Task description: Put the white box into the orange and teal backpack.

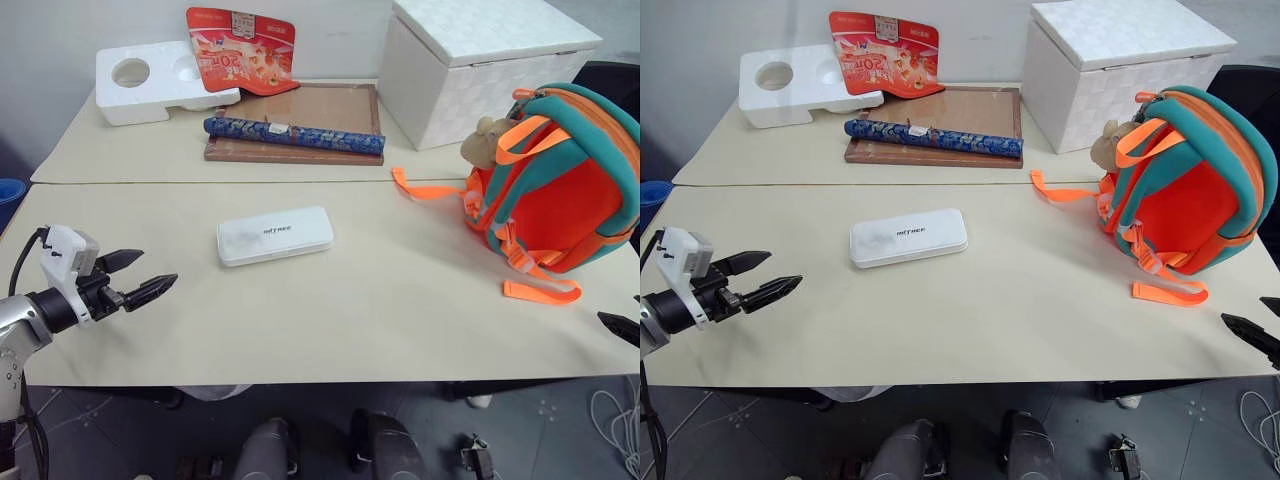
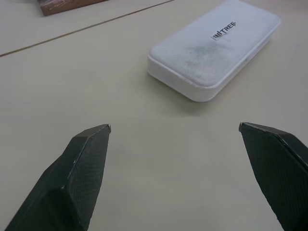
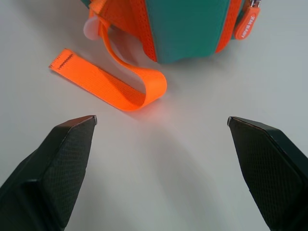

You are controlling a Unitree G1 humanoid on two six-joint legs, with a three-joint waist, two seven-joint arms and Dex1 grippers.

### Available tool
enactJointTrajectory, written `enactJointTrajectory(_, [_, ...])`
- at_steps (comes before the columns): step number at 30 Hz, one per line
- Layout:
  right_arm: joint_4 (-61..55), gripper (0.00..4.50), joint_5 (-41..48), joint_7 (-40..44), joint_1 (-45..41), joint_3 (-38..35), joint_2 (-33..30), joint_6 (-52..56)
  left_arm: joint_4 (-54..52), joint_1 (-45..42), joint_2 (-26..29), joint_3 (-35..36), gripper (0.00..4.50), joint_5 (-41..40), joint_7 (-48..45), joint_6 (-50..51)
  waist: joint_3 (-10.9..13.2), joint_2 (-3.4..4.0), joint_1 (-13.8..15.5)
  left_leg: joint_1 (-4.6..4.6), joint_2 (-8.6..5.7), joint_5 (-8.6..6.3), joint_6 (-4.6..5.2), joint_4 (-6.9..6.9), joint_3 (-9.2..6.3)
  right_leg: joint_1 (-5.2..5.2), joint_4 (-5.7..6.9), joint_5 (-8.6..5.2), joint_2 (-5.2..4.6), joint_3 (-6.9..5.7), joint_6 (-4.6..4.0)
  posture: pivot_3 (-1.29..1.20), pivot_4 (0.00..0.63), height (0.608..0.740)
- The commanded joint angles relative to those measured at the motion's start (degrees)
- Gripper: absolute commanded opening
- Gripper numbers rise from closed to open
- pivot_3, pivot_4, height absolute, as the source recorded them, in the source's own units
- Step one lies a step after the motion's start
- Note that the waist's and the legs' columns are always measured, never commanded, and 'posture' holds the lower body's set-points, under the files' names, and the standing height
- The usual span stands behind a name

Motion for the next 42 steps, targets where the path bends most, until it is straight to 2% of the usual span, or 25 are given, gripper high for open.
enactJointTrajectory(1, [-9.6,4.47,1.5,0.0,1.5,2.0,1.2,2.8,-1.4,-0.5,0.0,-0.6,4.5,3.5,5.4,0.5,0.0,0.01,0.0,0.0,0.0,0.0,0.0,0.0,0.0,0.0,0.0,0.0,0.0,0.0,0.0,0.0,0.15,0.74])
enactJointTrajectory(4, [-19.4,3.85,1.7,-0.2,2.4,6.3,2.6,5.5,-2.5,-1.7,-1.2,-1.5,3.88,5.6,11.4,3.1,0.0,0.0,0.0,0.01,0.01,0.0,-0.01,0.0,0.0,0.0,0.03,0.0,0.0,0.02,0.0,0.0,0.15,0.74])
enactJointTrajectory(8, [-30.3,2.52,1.8,-4.1,-3.6,14.4,4.7,11.3,-5.5,-4.5,-3.0,-4.1,2.64,6.3,16.7,7.7,0.0,0.0,0.1,0.0,-0.01,0.01,0.01,0.02,0.0,0.0,0.1,0.01,-0.02,0.03,0.01,0.0,0.15,0.74])
enactJointTrajectory(12, [-36.0,1.22,-0.6,-8.9,-15.7,26.2,9.8,17.5,-6.8,-8.7,-5.5,-7.5,1.46,6.6,19.6,10.6,0.0,-0.01,0.1,0.0,-0.01,0.05,-0.06,0.07,-0.02,-0.06,0.2,0.01,-0.04,0.06,0.01,0.0,0.15,0.74])
enactJointTrajectory(15, [-34.5,0.17,-3.7,-12.4,-24.7,33.2,15.2,19.4,-6.0,-11.0,-6.6,-9.6,0.52,5.8,19.7,13.7,0.0,-0.03,0.0,-0.03,-0.01,0.1,-0.13,0.06,-0.01,-0.13,0.25,-0.01,0.02,0.04,-0.02,0.0,0.15,0.74])
enactJointTrajectory(16, [-33.1,0.0,-4.8,-13.4,-27.5,35.2,17.2,19.6,-5.1,-11.8,-6.7,-10.6,0.24,6.7,20.3,14.0,0.0,-0.03,0.0,-0.08,-0.02,0.16,-0.06,0.06,0.01,-0.18,0.29,-0.01,0.03,0.04,-0.02,0.0,0.15,0.74])
enactJointTrajectory(17, [-31.6,0.0,-6.1,-14.4,-30.2,37.1,19.2,19.5,-4.1,-12.5,-6.8,-11.5,0.06,7.8,20.8,14.0,0.0,-0.04,0.0,-0.15,-0.03,0.21,0.02,0.06,0.04,-0.25,0.34,-0.02,0.03,0.04,-0.04,0.0,0.15,0.74])
enactJointTrajectory(23, [-16.8,0.0,-14.5,-21.0,-44.2,45.5,31.0,16.2,3.3,-18.7,-8.0,-15.9,0.06,11.7,23.1,13.6,0.0,-0.11,0.0,-0.32,-0.07,0.32,0.2,0.18,0.13,-0.4,0.67,-0.02,0.08,0.03,-0.04,0.0,0.15,0.74])
enactJointTrajectory(29, [-0.9,0.0,-20.3,-26.4,-53.6,47.7,39.2,9.9,6.7,-22.4,-10.3,-19.6,0.06,13.2,21.6,12.8,0.0,-0.13,-0.5,-0.53,-0.21,0.51,0.34,0.23,0.43,-0.82,0.98,0.0,-0.02,-0.03,-0.01,0.0,0.15,0.74])
enactJointTrajectory(33, [6.6,0.0,-22.7,-28.1,-57.0,47.9,42.5,6.4,7.9,-23.7,-11.3,-21.5,0.06,13.9,20.6,12.3,0.0,-0.15,-1.3,-0.54,-0.21,0.53,0.36,0.23,0.47,-0.82,0.98,0.0,-0.03,-0.03,-0.01,0.0,0.15,0.74])
enactJointTrajectory(36, [7.7,0.0,-23.0,-26.6,-57.4,48.1,44.1,6.2,8.2,-25.1,-11.3,-24.9,0.06,15.8,18.5,10.4,0.0,-0.15,-1.6,-0.53,-0.2,0.55,0.34,0.22,0.47,-0.82,0.99,0.0,-0.01,-0.03,0.0,0.0,0.15,0.74])
enactJointTrajectory(42, [0.2,0.0,-22.8,-23.5,-53.6,48.7,43.8,9.7,11.3,-28.4,-11.4,-27.3,0.06,17.7,15.0,8.3,0.0,-0.15,-1.5,-0.53,-0.2,0.56,0.33,0.22,0.47,-0.82,1.0,0.0,-0.01,0.01,0.0,0.0,0.15,0.74])
